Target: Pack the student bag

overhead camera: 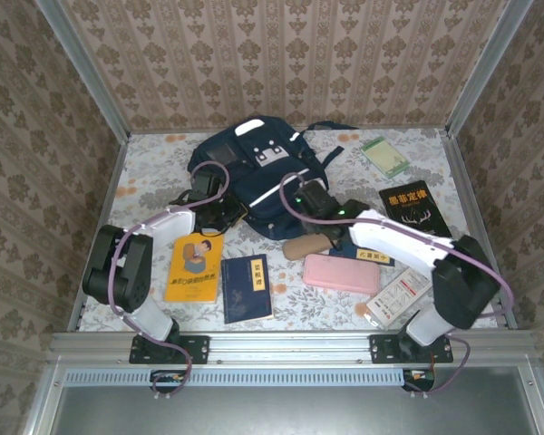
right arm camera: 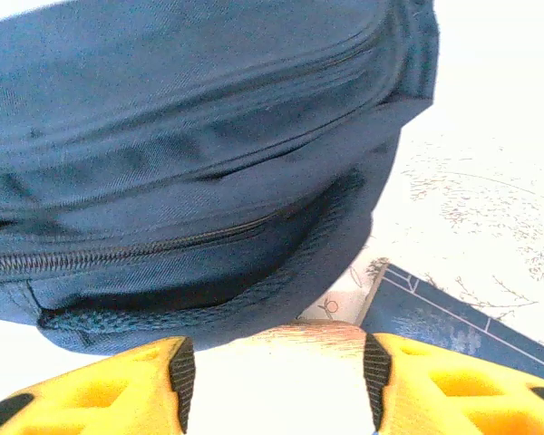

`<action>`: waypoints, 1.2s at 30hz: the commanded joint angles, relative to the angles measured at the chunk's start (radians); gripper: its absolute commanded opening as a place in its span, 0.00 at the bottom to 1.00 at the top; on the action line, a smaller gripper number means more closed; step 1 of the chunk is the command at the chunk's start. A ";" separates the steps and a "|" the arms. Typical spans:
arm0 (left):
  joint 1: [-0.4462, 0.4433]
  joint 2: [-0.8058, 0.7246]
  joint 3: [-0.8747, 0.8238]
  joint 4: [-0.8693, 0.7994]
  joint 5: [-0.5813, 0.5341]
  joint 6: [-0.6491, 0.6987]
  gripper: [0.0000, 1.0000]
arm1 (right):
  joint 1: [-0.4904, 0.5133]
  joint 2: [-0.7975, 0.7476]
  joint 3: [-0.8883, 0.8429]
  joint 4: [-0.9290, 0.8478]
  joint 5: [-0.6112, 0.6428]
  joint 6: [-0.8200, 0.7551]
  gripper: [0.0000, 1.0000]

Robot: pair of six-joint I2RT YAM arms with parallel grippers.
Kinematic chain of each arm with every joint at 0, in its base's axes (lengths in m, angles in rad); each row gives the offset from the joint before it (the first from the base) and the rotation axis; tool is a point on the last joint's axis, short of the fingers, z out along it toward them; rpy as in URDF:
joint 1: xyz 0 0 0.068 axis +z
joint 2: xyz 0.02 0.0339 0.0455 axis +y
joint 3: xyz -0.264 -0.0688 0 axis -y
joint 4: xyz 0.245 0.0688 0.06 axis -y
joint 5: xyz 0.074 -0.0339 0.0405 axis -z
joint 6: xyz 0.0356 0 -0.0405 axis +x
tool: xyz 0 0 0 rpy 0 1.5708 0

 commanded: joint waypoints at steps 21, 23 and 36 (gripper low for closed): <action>-0.024 -0.076 0.195 -0.163 -0.028 0.029 0.04 | 0.312 0.024 -0.541 1.268 0.105 -1.104 0.71; -0.028 -0.076 0.209 -0.172 -0.026 0.029 0.04 | 0.305 0.061 -0.540 1.336 0.133 -1.173 0.70; -0.030 -0.065 0.237 -0.193 -0.016 0.029 0.04 | 0.275 0.171 -0.479 1.465 0.184 -1.307 0.53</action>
